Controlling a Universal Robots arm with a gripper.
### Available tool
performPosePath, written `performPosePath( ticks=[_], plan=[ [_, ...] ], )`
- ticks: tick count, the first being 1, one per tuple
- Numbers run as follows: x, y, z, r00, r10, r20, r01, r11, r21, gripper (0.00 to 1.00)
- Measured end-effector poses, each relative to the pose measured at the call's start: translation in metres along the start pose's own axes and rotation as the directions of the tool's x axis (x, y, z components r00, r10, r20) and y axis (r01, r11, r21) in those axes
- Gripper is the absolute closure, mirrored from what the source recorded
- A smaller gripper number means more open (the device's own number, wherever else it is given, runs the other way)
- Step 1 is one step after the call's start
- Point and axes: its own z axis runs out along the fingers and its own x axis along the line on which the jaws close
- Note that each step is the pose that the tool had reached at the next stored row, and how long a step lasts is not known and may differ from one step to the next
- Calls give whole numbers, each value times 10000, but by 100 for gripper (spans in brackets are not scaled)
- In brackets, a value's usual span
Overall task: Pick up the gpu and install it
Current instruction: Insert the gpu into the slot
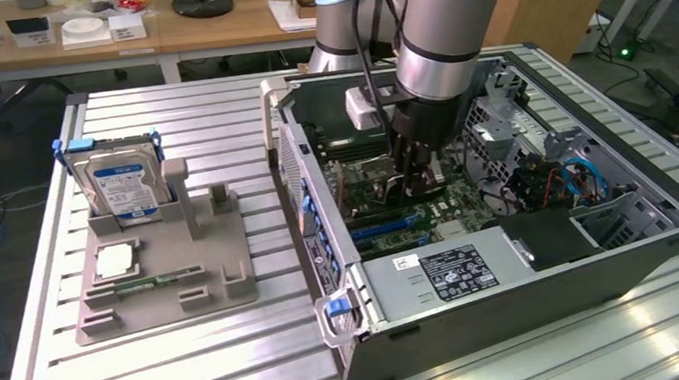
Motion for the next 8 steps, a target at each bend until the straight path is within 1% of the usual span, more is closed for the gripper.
performPosePath(
  ticks=[3,8],
  plan=[
    [3,25,22,10000,2,3,-2,10000,1,73],
    [32,29,60,10000,1,2,-1,10000,-1,73]
  ],
)
